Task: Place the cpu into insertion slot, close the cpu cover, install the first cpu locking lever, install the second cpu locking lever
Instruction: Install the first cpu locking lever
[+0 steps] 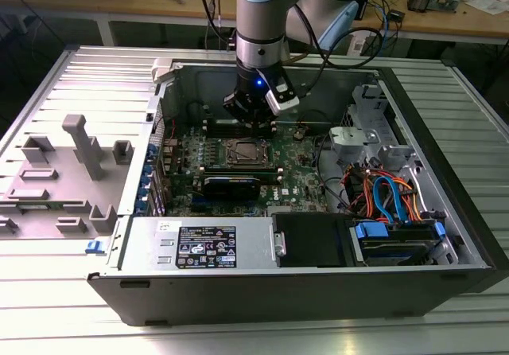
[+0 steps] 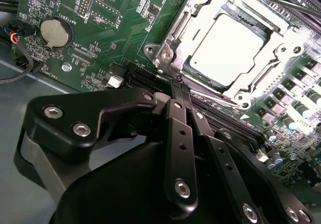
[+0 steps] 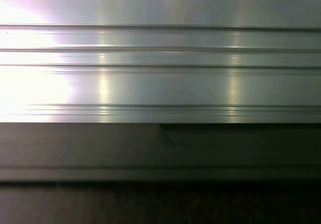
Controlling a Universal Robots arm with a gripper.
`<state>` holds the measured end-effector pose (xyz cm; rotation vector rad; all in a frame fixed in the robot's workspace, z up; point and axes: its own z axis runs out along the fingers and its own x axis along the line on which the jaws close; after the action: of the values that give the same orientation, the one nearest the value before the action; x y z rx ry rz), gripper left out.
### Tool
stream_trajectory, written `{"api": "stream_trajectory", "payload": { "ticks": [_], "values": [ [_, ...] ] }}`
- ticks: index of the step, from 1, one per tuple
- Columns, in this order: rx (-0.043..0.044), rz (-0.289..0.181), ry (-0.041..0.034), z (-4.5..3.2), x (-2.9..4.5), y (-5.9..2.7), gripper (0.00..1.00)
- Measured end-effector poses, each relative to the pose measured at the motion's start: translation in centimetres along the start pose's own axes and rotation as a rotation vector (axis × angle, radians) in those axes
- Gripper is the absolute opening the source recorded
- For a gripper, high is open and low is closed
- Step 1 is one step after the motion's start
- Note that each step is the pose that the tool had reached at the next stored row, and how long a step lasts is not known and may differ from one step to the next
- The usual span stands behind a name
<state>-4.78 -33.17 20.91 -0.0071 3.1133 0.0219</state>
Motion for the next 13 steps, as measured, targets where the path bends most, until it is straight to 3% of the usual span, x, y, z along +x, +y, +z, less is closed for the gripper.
{"api": "stream_trajectory", "payload": {
  "ticks": [13],
  "values": [
    [0.0003,0.0,0.0,0.1,-0.08,-0.06,0.11]
  ]
}}
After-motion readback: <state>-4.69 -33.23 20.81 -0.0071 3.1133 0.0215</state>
